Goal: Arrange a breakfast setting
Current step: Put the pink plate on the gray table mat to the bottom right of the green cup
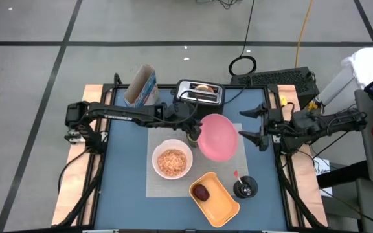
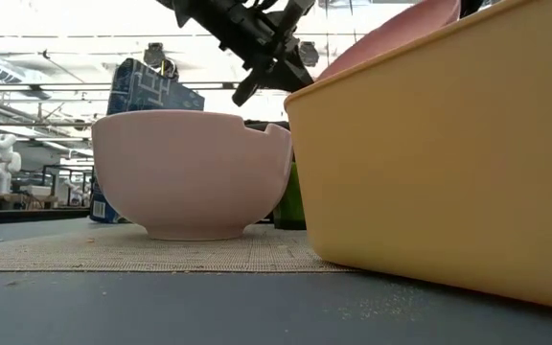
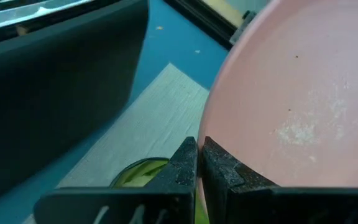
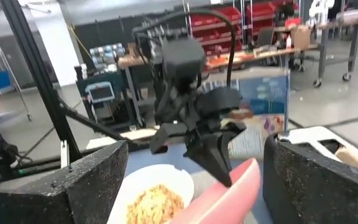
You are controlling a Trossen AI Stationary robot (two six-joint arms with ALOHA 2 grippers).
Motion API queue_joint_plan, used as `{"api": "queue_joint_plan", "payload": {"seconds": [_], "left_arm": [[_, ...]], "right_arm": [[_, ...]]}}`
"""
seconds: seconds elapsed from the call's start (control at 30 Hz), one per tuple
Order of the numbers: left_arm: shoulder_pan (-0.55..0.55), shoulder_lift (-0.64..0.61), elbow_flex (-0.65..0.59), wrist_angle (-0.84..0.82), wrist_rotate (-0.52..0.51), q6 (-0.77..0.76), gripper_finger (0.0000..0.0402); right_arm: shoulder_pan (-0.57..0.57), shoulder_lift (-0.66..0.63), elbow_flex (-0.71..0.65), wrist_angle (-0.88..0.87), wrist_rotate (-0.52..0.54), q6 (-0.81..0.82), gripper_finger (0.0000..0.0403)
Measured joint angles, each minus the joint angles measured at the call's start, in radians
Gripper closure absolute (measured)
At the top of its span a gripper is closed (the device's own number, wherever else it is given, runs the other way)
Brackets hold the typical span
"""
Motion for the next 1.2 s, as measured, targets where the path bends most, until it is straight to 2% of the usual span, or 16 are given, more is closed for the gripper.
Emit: {"api": "queue_joint_plan", "payload": {"seconds": [0.2, 0.43, 0.63, 0.87, 1.2], "left_arm": [[0.0, 0.001, 0.0, -0.003, -0.007, 0.0, 0.0394], [0.0, 0.001, 0.0, -0.003, -0.008, -0.001, 0.0394], [0.0, 0.001, 0.0, -0.003, -0.008, -0.002, 0.0394], [-0.001, 0.001, -0.001, 0.018, -0.009, -0.003, 0.0394], [-0.001, 0.001, -0.002, 0.021, -0.012, -0.004, 0.0389]], "right_arm": [[-0.001, 0.07, 0.0, -0.004, 0.013, 0.035, 0.0014], [-0.001, 0.146, 0.0, -0.006, 0.186, 0.035, 0.0014], [-0.001, 0.166, 0.0, -0.018, 0.216, 0.101, 0.0022], [-0.001, 0.177, 0.0, -0.099, 0.216, 0.24, 0.0077], [-0.001, 0.178, 0.0, -0.124, 0.21, 0.267, 0.0183]]}}
